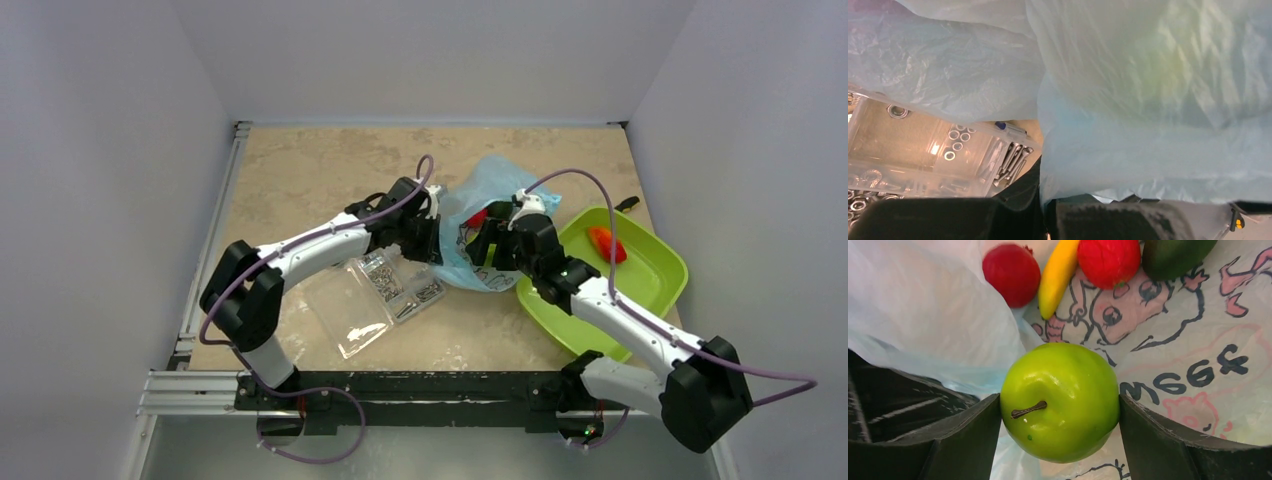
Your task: Take the fake fruits out of the plastic bag
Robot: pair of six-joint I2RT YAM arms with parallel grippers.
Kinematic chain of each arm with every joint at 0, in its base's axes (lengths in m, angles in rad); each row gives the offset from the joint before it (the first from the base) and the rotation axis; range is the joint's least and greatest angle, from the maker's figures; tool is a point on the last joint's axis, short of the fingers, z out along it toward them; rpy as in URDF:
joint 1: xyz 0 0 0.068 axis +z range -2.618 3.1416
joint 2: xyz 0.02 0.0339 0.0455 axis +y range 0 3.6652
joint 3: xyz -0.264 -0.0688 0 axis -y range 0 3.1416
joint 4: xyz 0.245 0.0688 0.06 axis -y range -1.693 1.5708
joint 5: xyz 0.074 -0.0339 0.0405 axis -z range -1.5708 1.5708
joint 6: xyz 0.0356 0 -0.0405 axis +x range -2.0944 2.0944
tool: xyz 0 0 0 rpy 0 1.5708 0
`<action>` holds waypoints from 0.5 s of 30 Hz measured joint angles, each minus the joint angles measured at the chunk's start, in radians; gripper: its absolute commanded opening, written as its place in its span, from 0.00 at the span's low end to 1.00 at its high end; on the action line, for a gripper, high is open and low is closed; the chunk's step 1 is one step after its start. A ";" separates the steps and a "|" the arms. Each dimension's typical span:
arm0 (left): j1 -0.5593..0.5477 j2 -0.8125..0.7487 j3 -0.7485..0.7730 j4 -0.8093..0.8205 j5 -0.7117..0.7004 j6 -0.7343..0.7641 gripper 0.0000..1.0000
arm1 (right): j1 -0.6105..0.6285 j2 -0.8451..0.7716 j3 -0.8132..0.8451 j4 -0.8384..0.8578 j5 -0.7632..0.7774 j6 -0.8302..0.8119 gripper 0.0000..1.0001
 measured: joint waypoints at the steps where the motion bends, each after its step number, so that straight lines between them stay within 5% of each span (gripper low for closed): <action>1: 0.003 -0.002 0.000 0.000 0.006 0.005 0.00 | 0.000 0.006 0.000 -0.013 -0.007 -0.002 0.05; 8: 0.012 -0.049 0.004 0.001 0.042 0.029 0.00 | 0.000 0.080 0.031 -0.102 -0.045 -0.018 0.00; 15: 0.012 -0.054 0.005 0.007 0.059 0.034 0.00 | 0.000 -0.041 0.132 -0.216 -0.017 -0.046 0.00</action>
